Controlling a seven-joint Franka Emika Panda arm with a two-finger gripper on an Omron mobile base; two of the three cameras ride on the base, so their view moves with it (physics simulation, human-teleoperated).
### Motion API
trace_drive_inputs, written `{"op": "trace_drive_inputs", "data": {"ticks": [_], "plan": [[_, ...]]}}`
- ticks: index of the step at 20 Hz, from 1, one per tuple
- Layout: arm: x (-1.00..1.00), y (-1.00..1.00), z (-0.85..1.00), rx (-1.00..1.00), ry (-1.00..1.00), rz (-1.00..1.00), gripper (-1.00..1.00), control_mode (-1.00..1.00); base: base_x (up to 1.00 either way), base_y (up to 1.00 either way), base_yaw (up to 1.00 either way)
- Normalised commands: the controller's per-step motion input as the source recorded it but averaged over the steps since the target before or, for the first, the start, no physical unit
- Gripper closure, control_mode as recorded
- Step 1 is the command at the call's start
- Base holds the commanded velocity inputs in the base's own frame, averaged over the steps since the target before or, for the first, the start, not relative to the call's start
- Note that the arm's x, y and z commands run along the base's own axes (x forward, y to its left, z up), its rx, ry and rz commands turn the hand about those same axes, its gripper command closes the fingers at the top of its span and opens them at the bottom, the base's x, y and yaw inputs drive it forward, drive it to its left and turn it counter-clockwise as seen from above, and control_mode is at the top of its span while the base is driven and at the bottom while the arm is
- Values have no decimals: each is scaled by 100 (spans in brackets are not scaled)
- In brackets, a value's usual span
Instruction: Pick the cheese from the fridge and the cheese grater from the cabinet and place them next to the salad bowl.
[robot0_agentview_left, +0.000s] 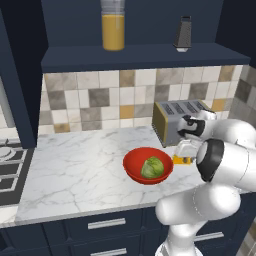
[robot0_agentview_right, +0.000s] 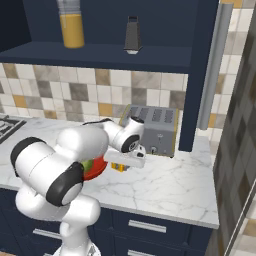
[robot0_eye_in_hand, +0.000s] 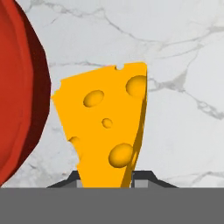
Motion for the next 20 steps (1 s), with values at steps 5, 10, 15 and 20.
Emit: {"op": "trace_drive_inputs", "data": {"ticks": [5, 10, 15, 20], "plan": [[28, 13, -27, 3, 1, 0, 100, -100, 0, 0, 0], [18, 6, -24, 2, 3, 0, 100, -100, 0, 0, 0], [8, -4, -23, 0, 1, 0, 100, -100, 0, 0, 0], [-1, -2, -22, 0, 0, 0, -100, -100, 0, 0, 0]]}}
